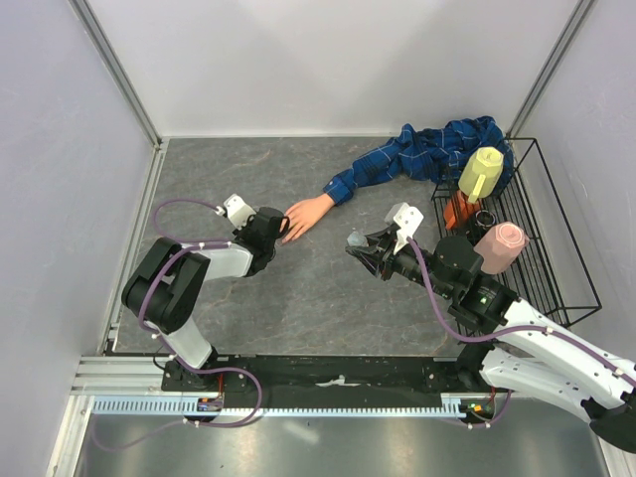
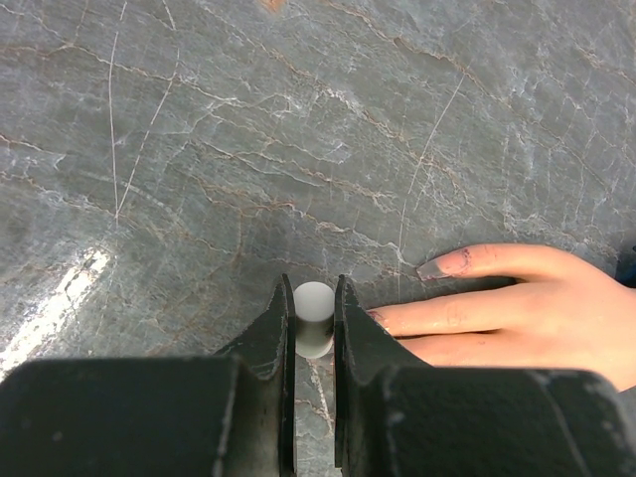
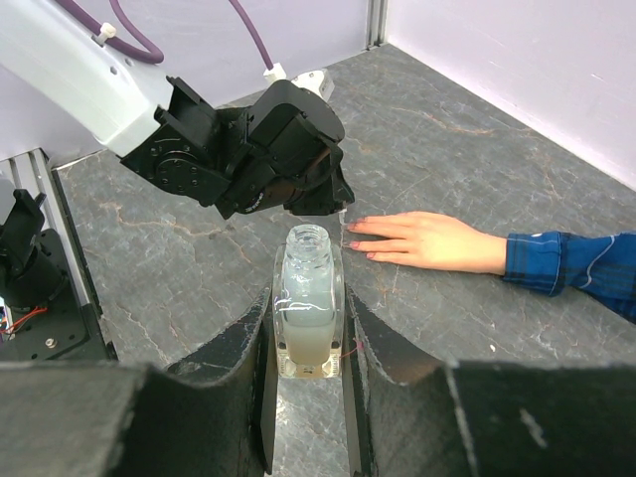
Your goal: Paint the nails
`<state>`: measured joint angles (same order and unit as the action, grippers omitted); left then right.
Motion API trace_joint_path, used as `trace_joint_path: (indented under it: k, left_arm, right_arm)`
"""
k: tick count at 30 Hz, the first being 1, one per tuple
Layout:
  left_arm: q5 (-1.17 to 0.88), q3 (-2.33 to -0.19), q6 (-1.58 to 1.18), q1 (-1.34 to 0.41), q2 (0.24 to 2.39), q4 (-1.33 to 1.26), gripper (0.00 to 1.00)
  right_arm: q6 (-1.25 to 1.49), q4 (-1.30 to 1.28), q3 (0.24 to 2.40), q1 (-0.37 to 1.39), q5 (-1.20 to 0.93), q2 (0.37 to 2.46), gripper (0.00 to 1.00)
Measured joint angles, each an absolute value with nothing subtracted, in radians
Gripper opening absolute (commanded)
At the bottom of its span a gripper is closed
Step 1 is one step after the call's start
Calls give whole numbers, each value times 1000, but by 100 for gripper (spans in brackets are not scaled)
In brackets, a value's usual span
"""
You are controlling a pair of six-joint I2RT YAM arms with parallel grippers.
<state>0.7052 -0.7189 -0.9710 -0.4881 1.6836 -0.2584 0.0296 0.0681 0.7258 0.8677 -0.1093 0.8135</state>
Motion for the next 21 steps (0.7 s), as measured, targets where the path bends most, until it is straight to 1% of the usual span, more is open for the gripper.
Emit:
trace_joint_path:
  k: [21]
  left_arm:
    - [705,-713,-971,-488,1674,-265,2]
  right_arm:
    - [30,72,723,868,-109,813,0]
